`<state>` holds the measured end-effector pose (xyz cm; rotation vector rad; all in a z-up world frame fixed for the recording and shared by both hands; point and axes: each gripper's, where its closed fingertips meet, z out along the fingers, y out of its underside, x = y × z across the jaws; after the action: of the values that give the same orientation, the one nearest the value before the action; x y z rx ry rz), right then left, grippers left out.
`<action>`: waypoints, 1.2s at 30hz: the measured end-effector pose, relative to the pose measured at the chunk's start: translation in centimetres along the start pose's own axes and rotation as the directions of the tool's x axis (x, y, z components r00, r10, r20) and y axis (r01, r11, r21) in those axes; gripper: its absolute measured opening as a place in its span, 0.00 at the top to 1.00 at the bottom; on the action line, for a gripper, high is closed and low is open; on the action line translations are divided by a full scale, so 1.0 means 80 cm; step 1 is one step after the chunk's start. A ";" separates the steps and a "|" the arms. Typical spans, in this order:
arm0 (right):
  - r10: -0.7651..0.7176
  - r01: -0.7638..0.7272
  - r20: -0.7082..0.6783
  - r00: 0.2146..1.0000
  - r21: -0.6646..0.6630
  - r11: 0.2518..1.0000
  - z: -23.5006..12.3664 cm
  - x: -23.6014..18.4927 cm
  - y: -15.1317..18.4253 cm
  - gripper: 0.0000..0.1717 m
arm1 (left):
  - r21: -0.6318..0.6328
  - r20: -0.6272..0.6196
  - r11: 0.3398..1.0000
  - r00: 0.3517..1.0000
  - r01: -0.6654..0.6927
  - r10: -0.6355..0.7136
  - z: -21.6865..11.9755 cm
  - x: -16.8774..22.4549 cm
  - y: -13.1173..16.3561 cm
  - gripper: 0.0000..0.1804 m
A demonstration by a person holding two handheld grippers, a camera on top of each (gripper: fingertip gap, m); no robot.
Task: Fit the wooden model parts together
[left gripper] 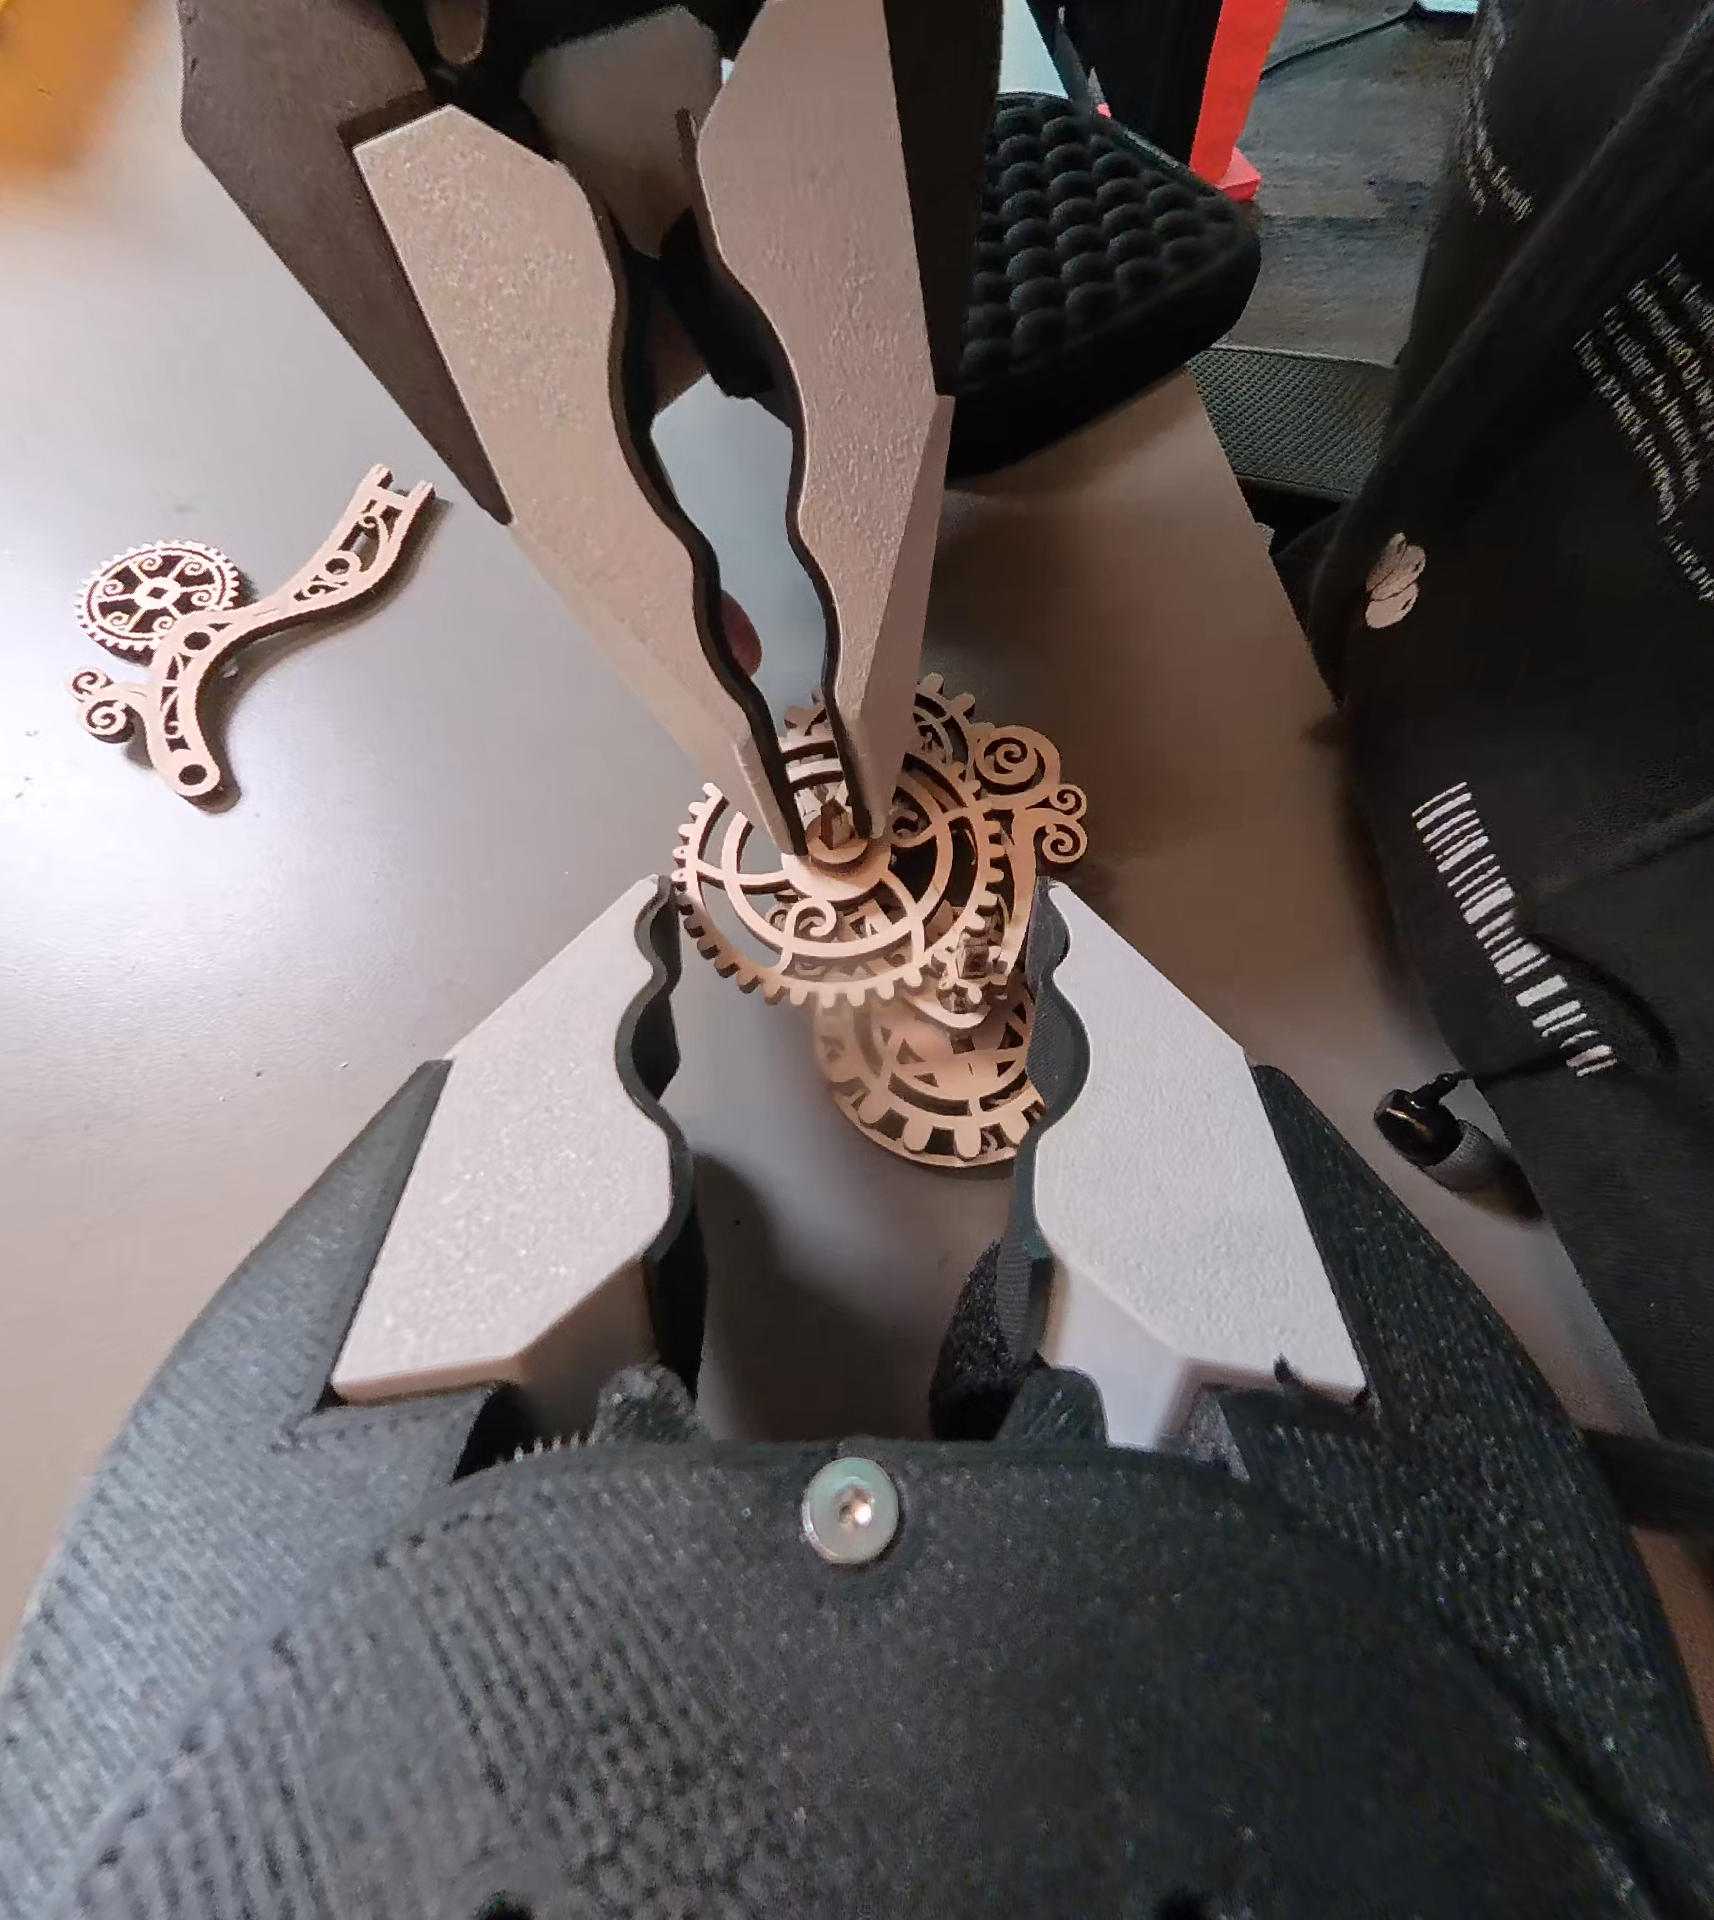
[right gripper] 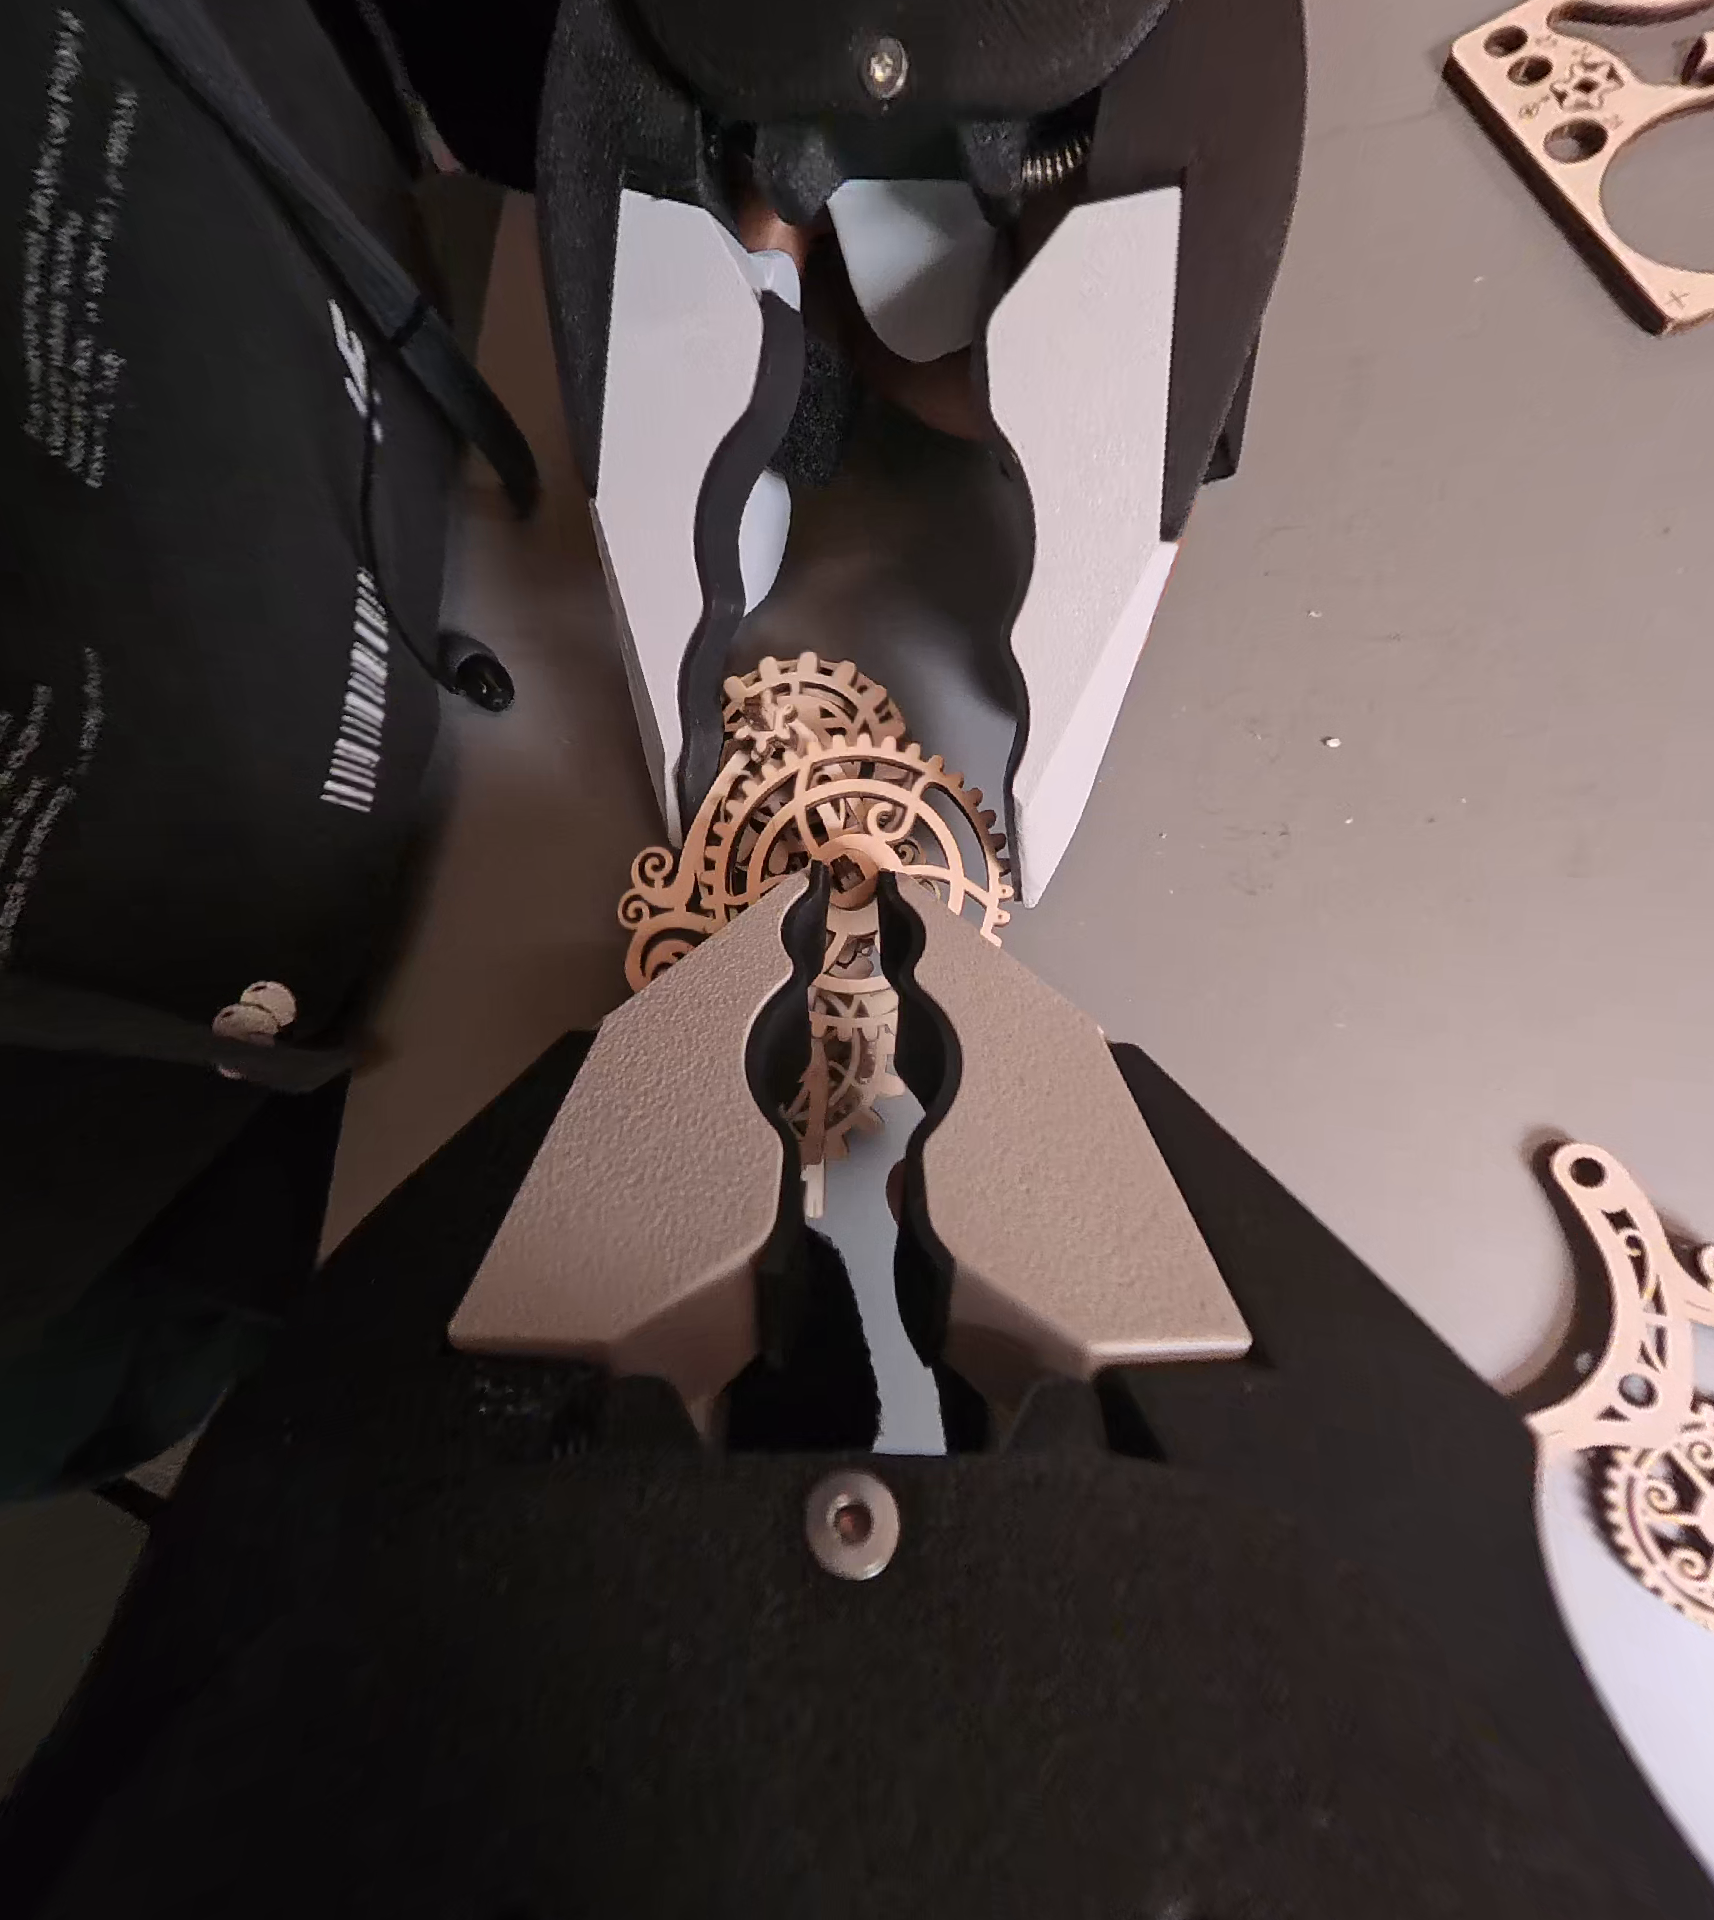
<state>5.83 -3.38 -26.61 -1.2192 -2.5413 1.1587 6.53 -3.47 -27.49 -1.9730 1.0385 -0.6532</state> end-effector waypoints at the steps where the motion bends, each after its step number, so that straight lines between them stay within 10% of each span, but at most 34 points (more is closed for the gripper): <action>1: 0.019 -0.019 -0.006 1.000 -0.015 1.000 0.000 0.000 0.000 0.95 | 0.000 -0.001 1.000 1.000 -0.001 0.001 0.000 0.000 0.000 0.63; 11: -0.082 0.084 -0.070 0.994 0.017 0.996 -0.006 -0.015 -0.013 0.90 | -0.002 0.008 0.999 0.999 -0.049 0.049 0.001 0.006 0.000 0.63; 36: -0.215 0.173 -0.069 0.974 -0.381 0.908 -0.001 -0.008 0.000 0.98 | -0.005 0.006 0.997 0.997 -0.080 0.080 0.001 0.007 0.000 0.63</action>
<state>6.25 -3.78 -26.39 -1.0228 -2.8010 0.5645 6.92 -3.91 -27.50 -1.9253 1.1101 -0.6006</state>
